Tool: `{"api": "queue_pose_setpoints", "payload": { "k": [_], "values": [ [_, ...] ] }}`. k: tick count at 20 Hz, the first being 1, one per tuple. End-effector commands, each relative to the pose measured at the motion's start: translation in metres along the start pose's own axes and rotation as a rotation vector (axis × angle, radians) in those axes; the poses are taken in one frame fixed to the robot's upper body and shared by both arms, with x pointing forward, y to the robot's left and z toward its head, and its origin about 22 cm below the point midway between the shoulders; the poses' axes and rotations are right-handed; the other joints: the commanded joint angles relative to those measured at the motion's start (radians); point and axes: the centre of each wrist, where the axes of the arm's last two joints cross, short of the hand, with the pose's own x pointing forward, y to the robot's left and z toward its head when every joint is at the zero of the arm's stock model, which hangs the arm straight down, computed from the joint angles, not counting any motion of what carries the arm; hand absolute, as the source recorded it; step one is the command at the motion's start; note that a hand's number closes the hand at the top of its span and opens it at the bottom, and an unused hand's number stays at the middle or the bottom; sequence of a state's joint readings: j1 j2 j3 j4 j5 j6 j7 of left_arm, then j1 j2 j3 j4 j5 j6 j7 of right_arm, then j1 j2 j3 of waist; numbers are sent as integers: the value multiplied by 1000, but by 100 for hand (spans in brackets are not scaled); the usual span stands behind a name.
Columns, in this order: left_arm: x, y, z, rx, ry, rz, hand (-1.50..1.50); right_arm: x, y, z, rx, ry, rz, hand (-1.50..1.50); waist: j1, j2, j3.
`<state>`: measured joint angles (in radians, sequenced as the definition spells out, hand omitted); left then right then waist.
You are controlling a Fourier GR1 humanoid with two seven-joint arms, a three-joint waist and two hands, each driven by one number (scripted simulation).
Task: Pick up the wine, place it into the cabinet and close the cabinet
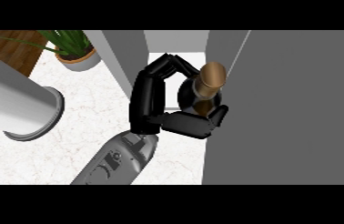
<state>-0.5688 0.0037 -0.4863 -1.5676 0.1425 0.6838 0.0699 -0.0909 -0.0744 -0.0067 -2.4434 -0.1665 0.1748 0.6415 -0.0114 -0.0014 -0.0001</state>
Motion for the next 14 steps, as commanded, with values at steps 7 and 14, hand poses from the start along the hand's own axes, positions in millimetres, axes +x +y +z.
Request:
{"api": "queue_pose_setpoints", "payload": {
  "k": [7, 14],
  "values": [
    [-40, 8, 4, 78, 10, 72, 150, 19, 2, 19, 42, -56, -69, -150, -7, 2, 0],
    [-73, 25, 13, 81, 14, -88, 150, 11, 2, 36, 31, -65, -38, -150, -3, -1, 1]
  ]
}}
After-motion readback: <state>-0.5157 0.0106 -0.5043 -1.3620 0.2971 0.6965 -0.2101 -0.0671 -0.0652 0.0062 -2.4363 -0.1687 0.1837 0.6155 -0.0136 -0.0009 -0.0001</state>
